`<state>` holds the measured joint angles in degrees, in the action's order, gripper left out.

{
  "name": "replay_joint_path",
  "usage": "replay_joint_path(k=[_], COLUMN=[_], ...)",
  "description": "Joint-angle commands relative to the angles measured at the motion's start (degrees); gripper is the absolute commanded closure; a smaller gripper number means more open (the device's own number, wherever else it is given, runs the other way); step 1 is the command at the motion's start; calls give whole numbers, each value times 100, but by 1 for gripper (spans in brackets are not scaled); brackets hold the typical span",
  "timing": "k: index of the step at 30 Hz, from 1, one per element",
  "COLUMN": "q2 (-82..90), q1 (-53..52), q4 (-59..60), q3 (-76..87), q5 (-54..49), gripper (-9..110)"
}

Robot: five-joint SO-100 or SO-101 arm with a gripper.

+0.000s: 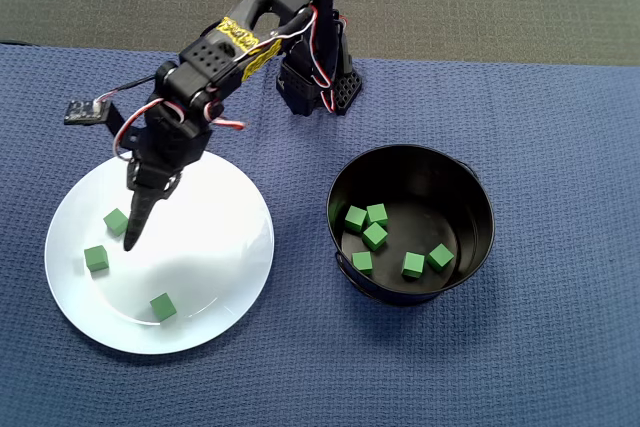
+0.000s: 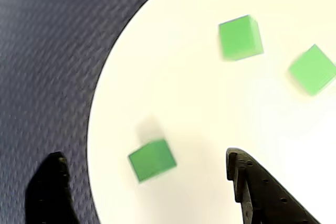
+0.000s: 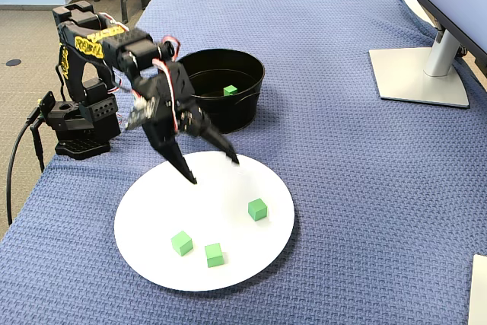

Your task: Pick up the green cubes from the white plate and place them in the black recipient

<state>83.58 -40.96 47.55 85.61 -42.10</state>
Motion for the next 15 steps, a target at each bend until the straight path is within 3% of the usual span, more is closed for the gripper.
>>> replay_joint_path(k=[1, 4, 12, 15], q2=[-185, -466, -1239, -1283], q1=[-132, -123, -18, 18], q4=[-369, -466, -1002, -773], q3=[-264, -114, -290, -527], q5=[229, -299, -3173, -3507], gripper=[72, 71, 68, 68])
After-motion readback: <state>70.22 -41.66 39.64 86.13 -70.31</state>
